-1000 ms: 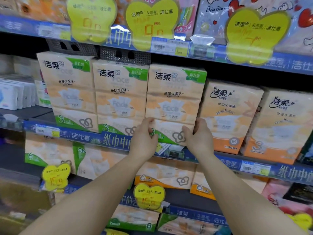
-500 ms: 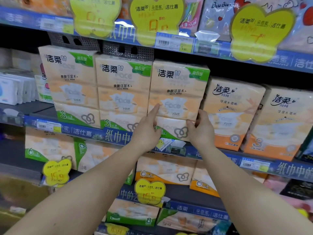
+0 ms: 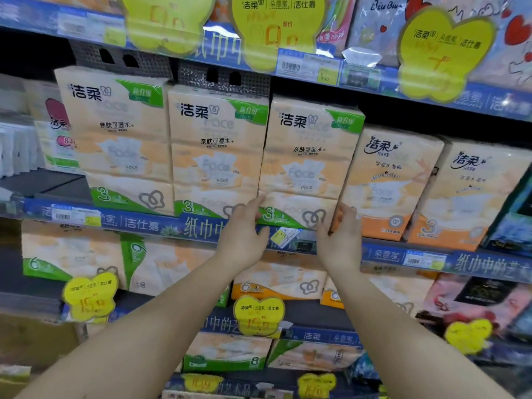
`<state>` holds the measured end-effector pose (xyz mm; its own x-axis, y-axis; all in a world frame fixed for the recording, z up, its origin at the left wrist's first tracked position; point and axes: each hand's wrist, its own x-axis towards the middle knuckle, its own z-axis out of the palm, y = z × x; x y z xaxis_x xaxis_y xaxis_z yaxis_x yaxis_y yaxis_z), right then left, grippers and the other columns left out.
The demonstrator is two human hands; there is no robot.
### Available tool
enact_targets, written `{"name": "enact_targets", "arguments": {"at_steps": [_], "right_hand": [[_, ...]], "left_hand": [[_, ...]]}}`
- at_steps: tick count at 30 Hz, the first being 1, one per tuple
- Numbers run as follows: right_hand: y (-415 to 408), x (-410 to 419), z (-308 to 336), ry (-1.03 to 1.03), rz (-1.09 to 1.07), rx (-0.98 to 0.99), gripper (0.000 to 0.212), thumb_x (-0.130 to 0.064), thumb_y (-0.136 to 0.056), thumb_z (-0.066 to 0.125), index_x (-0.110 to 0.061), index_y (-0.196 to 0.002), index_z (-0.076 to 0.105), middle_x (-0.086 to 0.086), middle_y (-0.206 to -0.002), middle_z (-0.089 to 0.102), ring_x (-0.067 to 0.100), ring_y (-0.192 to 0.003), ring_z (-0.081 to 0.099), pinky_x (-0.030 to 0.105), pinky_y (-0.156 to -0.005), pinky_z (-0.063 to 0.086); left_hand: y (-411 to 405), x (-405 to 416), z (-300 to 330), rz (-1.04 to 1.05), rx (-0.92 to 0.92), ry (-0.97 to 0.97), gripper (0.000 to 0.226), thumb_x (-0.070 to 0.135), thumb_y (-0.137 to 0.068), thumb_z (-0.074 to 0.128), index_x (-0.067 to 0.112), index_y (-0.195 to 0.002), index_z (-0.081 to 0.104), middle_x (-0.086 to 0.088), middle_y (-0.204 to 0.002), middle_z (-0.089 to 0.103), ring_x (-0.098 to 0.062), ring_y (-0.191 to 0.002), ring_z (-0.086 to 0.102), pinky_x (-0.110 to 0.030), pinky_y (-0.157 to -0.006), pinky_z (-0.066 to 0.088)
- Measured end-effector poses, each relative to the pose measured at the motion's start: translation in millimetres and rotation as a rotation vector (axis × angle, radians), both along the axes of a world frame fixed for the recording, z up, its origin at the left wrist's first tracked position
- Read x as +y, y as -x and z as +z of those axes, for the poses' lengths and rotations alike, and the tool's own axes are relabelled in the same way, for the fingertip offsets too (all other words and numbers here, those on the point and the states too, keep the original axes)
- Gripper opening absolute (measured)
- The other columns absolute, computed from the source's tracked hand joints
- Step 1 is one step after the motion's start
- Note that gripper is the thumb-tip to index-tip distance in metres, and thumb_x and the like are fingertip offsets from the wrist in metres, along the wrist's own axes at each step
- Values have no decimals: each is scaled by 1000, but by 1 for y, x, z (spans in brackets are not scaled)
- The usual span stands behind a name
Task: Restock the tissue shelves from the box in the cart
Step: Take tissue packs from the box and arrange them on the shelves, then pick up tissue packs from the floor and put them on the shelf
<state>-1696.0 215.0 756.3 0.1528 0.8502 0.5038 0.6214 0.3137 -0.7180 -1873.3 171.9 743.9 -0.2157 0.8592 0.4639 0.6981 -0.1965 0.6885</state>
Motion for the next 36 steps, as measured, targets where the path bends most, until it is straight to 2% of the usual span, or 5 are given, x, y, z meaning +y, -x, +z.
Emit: {"name": "enact_targets", "arguments": {"at_steps": [8,15,21,31,36], "right_hand": [[15,-45,-31,130,128,-418,62,-39,-94,54,-24,-149,29,6,-151,35,27,-140,28,41,-111,28],[19,-108,-36,190,236,-496,59,-44,-95,50,-27,-148,30,4,-152,34,26,-140,27,41,-112,31],[65,-186,-57,230,439,-512,57,-41,-95,51,-27,-146,32,3,-151,34,27,-137,32,38,-109,33],[236,-326,-58,113,845,-567,60,-39,-94,52,-28,-149,29,5,-154,30,28,-140,28,40,-110,33],[356,-419,-65,-2,1040,-619,60,-38,-89,57,-24,-145,37,9,-145,42,30,-133,37,37,-109,32]], "left_hand": [[7,-27,-7,144,428,89,73,43,-86,58,28,-149,24,-7,-153,27,-29,-137,28,-42,-113,21],[19,-112,-3,206,404,232,70,48,-87,55,30,-148,26,-6,-157,20,-27,-144,16,-42,-118,16],[50,-223,-22,344,443,402,75,52,-85,57,29,-149,24,-8,-157,21,-28,-143,19,-42,-117,18],[176,-410,-44,717,400,488,75,54,-79,59,28,-144,32,-9,-151,31,-30,-139,29,-44,-114,26],[269,-520,-58,924,354,546,71,52,-78,58,28,-141,36,-10,-147,36,-30,-135,33,-42,-112,29]]}}
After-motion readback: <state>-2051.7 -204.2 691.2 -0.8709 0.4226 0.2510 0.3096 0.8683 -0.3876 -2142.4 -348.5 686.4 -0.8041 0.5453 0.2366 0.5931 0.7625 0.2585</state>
